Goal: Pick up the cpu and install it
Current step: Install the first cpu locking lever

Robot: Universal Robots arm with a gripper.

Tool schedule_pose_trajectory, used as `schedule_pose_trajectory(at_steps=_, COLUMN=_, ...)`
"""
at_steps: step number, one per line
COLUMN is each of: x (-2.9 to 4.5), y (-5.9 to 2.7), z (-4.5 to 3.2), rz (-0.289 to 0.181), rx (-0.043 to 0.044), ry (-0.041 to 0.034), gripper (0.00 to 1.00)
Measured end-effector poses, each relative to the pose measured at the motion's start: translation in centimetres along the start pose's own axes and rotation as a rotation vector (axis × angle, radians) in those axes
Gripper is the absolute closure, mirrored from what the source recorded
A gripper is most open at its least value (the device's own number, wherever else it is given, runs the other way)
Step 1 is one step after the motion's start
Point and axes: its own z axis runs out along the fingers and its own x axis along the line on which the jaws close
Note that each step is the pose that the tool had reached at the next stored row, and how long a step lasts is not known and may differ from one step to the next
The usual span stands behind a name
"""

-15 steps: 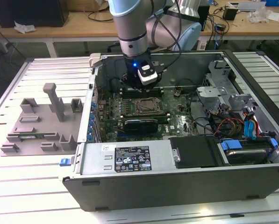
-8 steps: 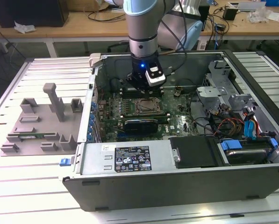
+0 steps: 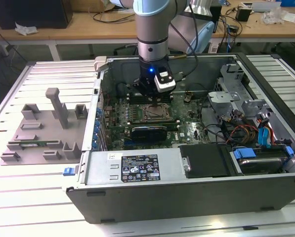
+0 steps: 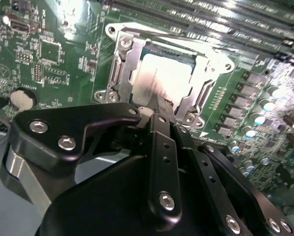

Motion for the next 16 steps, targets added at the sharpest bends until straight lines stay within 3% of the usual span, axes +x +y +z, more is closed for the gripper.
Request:
schedule_pose_trajectory(at_steps=1, x=-0.01, y=-0.02, z=0.00, rz=-0.002, rx=0.0126, ry=0.0040, gripper=0.89)
schedule_pose_trajectory(at_steps=7, x=-0.04, y=-0.01, z=0.01, rz=-0.015, rx=0.0133, ry=0.0047, gripper=0.89)
schedule_pose_trajectory(at_steps=12, x=-0.12, y=0.00, z=0.07, rz=-0.147, rx=0.0059, ry=0.0043, gripper=0.89)
schedule_pose_trajectory(at_steps=16, x=-0.15, y=-0.07, z=0.09, rz=-0.215, rx=0.0022, ry=0.0040, gripper=0.89)
